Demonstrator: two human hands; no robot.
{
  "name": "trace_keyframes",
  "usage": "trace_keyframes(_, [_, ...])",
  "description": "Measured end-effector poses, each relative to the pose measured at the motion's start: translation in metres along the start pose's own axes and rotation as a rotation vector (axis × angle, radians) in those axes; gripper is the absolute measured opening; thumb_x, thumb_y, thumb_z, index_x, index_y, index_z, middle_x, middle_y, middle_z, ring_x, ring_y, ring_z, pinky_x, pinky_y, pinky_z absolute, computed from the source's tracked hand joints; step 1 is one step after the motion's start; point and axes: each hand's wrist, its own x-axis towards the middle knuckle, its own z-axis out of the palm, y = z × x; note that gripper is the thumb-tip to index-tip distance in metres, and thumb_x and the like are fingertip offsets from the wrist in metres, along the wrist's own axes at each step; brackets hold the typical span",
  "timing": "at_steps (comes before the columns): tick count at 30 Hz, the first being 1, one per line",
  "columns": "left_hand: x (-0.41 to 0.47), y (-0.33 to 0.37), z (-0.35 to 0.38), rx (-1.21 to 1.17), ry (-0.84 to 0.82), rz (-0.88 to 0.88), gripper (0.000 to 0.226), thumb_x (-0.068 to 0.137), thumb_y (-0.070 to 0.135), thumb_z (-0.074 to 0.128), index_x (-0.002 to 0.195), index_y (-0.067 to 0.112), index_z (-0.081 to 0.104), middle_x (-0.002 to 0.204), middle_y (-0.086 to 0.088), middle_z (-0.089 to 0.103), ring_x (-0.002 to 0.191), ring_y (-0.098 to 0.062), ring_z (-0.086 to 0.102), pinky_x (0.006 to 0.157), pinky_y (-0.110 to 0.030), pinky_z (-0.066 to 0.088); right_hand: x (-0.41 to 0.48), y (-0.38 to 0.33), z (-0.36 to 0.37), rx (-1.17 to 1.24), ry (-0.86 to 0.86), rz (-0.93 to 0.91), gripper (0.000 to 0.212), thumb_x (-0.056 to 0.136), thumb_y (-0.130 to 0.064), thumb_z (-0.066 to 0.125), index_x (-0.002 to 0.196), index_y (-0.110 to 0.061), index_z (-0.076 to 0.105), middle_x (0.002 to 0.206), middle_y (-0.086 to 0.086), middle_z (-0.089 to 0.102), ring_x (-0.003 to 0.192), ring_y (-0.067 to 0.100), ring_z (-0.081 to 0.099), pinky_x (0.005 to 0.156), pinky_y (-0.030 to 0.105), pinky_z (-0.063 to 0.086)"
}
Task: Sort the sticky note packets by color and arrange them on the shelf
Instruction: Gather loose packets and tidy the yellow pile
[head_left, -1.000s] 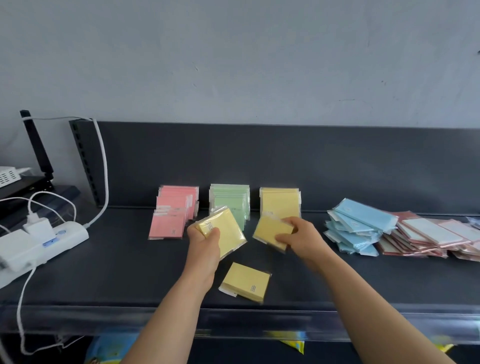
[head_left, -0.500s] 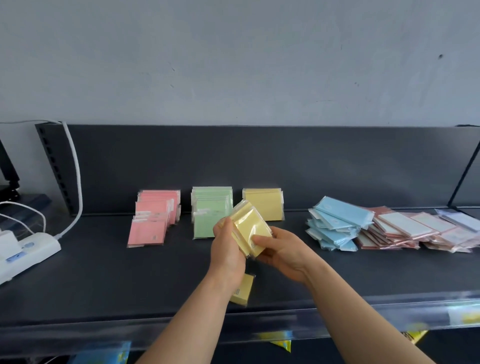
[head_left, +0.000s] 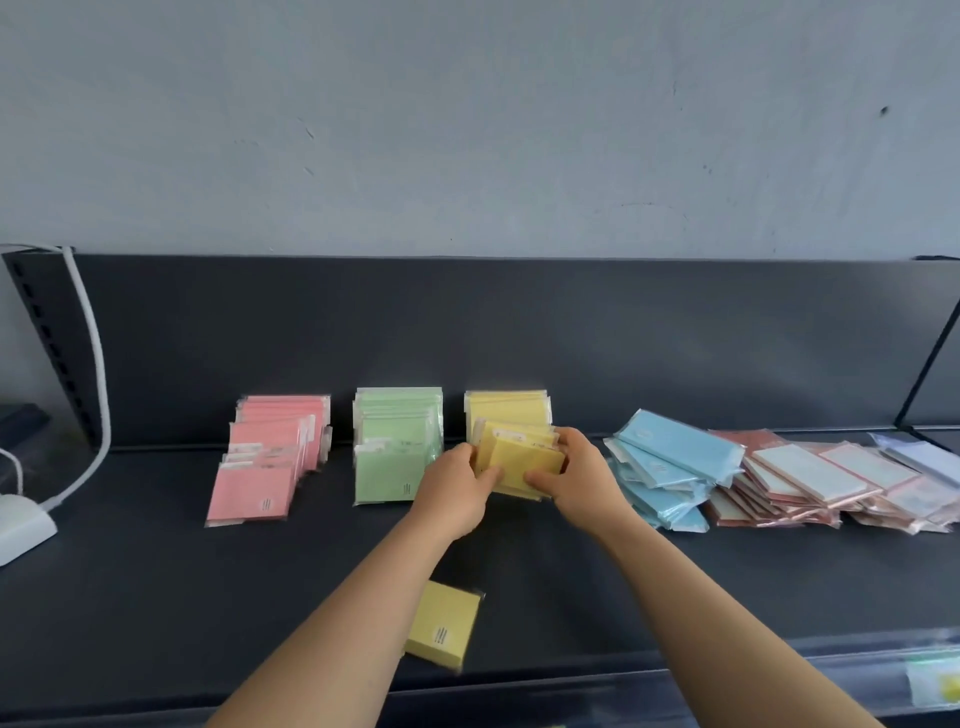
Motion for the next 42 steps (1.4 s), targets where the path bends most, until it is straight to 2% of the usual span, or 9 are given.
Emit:
trace_keyframes(6, [0.045,0.004,0.010,0.109,0.015,-0.046,0.039,0.099,0.036,0.049,0.126,0.008,0.049,0.121,-0.008,0.055,0.103,-0.022,0.055,0.080,-0.028,0.043,0.033,-0.004,0.006,-0.018,0.070,-0.033,0.066,0.085,-0.007,0.065,0.142,-0.020,0.035,0.133,0.000,0.049,0.114,0.017,0.051,0.088,0.025,0.044])
trace_keyframes(10, [0.056,-0.004,0.022,0.198,0.030,-0.074,0.024,0.098,0.030,0.051,0.103,0.007,0.053,0.109,-0.009,0.055,0.077,-0.016,0.047,0.066,-0.025,0.036,0.034,0.008,0.014,-0.010,0.032,0.021,0.064,0.087,0.001,0.055,0.141,-0.021,0.029,0.134,-0.005,0.044,0.099,0.009,0.045,0.064,0.013,0.040])
trace_keyframes(13, [0.057,-0.009,0.024,0.129,0.084,-0.082,0.020,0.095,0.027,0.059,0.095,0.009,0.049,0.088,-0.003,0.054,0.066,-0.011,0.045,0.052,-0.022,0.031,0.032,0.016,0.018,-0.010,0.064,0.049,0.066,0.088,-0.006,0.061,0.144,-0.019,0.027,0.140,-0.001,0.037,0.110,0.010,0.044,0.090,0.020,0.038])
trace_keyframes(16, [0.058,-0.012,0.025,0.082,0.102,-0.074,0.022,0.091,0.026,0.065,0.096,0.007,0.054,0.090,-0.007,0.061,0.077,-0.019,0.057,0.063,-0.027,0.043,0.036,0.021,0.018,-0.040,0.079,0.135,0.067,0.084,-0.021,0.071,0.141,-0.015,0.036,0.138,0.003,0.041,0.119,0.017,0.050,0.103,0.033,0.042])
trace_keyframes(19, [0.056,-0.014,0.027,0.081,0.096,-0.051,0.023,0.090,0.026,0.066,0.096,0.005,0.060,0.095,-0.009,0.064,0.087,-0.024,0.062,0.075,-0.034,0.049,0.035,0.020,0.018,-0.098,0.054,0.119,0.046,0.083,-0.026,0.071,0.124,-0.014,0.055,0.125,0.005,0.052,0.098,0.015,0.058,0.093,0.035,0.050])
trace_keyframes(22, [0.056,-0.013,0.029,0.097,0.081,0.005,0.020,0.093,0.023,0.062,0.102,0.005,0.062,0.103,-0.006,0.063,0.090,-0.020,0.060,0.074,-0.029,0.047,0.032,0.019,0.017,-0.198,0.027,0.073,0.041,0.089,-0.023,0.064,0.126,-0.010,0.051,0.126,0.005,0.044,0.095,0.014,0.051,0.087,0.024,0.041])
trace_keyframes(31, [0.057,-0.014,0.032,0.105,0.071,0.001,0.022,0.089,0.023,0.066,0.105,0.009,0.060,0.105,-0.004,0.059,0.092,-0.018,0.057,0.077,-0.027,0.046,0.028,0.020,0.017,-0.247,0.019,0.032,0.028,0.090,-0.022,0.062,0.117,-0.015,0.054,0.118,0.004,0.049,0.101,0.017,0.052,0.093,0.034,0.047])
trace_keyframes(37, [0.054,-0.016,0.031,0.068,0.071,-0.023,0.025,0.089,0.020,0.067,0.108,0.007,0.059,0.106,-0.006,0.062,0.094,-0.020,0.060,0.081,-0.030,0.049,0.025,0.018,0.015,-0.216,-0.004,0.037,0.047,0.090,-0.022,0.062,0.133,-0.015,0.047,0.128,0.004,0.046,0.111,0.019,0.052,0.100,0.038,0.045])
trace_keyframes(42, [0.050,-0.018,0.025,0.058,0.062,-0.029,0.020,0.090,0.022,0.065,0.094,0.008,0.052,0.104,-0.008,0.064,0.092,-0.022,0.061,0.083,-0.037,0.052,0.020,0.014,0.012,-0.239,-0.008,0.045,0.054,0.089,-0.025,0.063,0.137,-0.016,0.040,0.136,0.007,0.040,0.122,0.023,0.045,0.105,0.036,0.039])
